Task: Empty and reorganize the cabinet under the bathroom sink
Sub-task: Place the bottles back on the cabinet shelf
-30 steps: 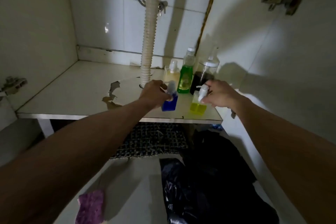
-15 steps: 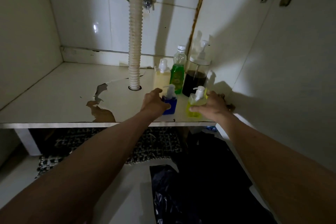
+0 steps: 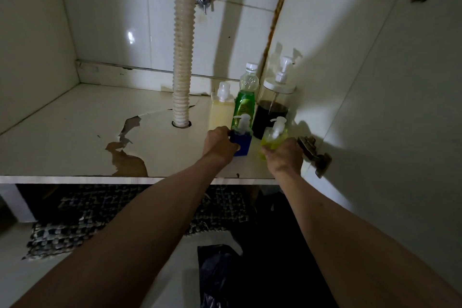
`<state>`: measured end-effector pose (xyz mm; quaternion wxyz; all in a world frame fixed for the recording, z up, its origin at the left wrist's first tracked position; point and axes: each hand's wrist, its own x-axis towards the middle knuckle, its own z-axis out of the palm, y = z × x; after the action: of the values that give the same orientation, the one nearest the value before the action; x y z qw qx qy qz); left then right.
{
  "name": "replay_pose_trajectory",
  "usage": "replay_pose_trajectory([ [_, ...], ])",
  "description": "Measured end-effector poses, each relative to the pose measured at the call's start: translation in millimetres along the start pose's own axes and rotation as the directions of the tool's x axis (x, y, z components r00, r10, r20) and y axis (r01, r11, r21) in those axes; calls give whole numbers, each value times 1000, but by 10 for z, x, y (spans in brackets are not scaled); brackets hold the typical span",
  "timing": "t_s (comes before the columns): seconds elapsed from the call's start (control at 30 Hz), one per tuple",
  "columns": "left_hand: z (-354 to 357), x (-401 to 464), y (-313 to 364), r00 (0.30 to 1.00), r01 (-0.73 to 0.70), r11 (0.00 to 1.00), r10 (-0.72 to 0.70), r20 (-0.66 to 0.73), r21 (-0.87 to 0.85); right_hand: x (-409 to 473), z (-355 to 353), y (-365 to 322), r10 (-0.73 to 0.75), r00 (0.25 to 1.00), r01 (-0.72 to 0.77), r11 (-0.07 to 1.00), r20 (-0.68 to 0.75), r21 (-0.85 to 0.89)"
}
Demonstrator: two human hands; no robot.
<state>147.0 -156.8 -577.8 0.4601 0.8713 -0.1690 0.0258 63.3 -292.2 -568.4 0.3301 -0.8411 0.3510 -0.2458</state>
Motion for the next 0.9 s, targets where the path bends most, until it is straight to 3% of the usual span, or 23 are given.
replay_pose_trajectory([
  [0.17,304,269,82,999,-19,999,17,-47,-40,212,211,68,-34,992,41,998,-125,51],
  [0.47,581,496,110,995,-63,992,54,-85,-110,537,415,163,-79,981,97,991,-176,93],
  [0.8,486,406,40,999,-44,993,41,-28,-111,438,426,164,-80,983,88,995,-163,40],
  [0.9,283,330,-27,994,-106,994,106,-3,-5,324,370,162,-97,989,100,995,-110,19],
])
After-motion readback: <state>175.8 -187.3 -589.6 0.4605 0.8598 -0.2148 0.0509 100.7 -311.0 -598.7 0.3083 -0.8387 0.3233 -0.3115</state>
